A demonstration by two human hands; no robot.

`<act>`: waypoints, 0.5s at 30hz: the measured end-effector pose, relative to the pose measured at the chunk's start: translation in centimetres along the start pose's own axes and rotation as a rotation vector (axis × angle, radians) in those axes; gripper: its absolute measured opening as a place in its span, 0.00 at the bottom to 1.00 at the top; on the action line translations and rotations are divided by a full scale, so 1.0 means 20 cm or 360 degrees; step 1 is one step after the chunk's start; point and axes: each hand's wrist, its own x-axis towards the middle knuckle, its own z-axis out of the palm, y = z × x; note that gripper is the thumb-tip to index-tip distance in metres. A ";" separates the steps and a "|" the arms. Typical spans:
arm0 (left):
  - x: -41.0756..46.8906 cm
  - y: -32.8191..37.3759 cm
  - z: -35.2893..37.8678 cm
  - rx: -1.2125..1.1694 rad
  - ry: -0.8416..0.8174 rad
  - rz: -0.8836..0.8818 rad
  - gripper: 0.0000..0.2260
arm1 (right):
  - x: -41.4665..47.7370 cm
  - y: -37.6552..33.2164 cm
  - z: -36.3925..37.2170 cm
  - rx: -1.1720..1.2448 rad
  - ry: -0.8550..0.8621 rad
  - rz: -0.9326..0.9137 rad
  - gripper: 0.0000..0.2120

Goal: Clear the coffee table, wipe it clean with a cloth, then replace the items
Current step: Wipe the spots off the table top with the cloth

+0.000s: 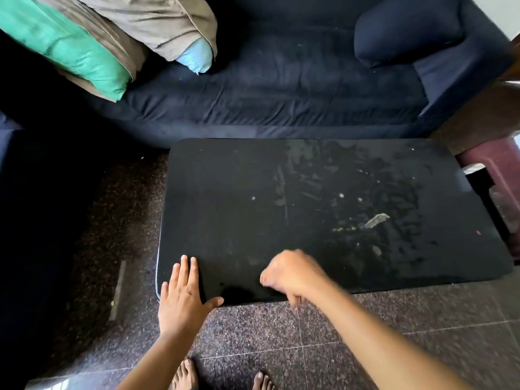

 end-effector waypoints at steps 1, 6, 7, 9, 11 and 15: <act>0.00 -0.01 0.00 -0.0023 0.0007 0.0007 0.48 | 0.07 -0.01 -0.08 -0.0029 0.0208 0.0058 0.13; -0.03 -0.05 0.04 -0.0216 0.0082 -0.0015 0.51 | 0.35 -0.06 -0.09 -0.0454 0.0765 -0.0158 0.11; -0.04 -0.07 0.04 -0.0244 0.0111 -0.0048 0.53 | 0.36 -0.08 0.01 -0.0506 0.0776 -0.0183 0.11; -0.06 -0.12 0.04 -0.0306 0.0139 -0.0140 0.55 | 0.30 -0.15 0.24 -0.0613 0.0794 -0.0236 0.10; -0.07 -0.17 0.04 -0.0364 0.0127 -0.0183 0.56 | 0.15 -0.22 0.42 -0.0590 0.0777 -0.0406 0.05; -0.06 -0.26 0.03 -0.0440 0.0125 -0.0221 0.56 | -0.08 -0.29 0.50 -0.0252 0.0156 -0.0595 0.10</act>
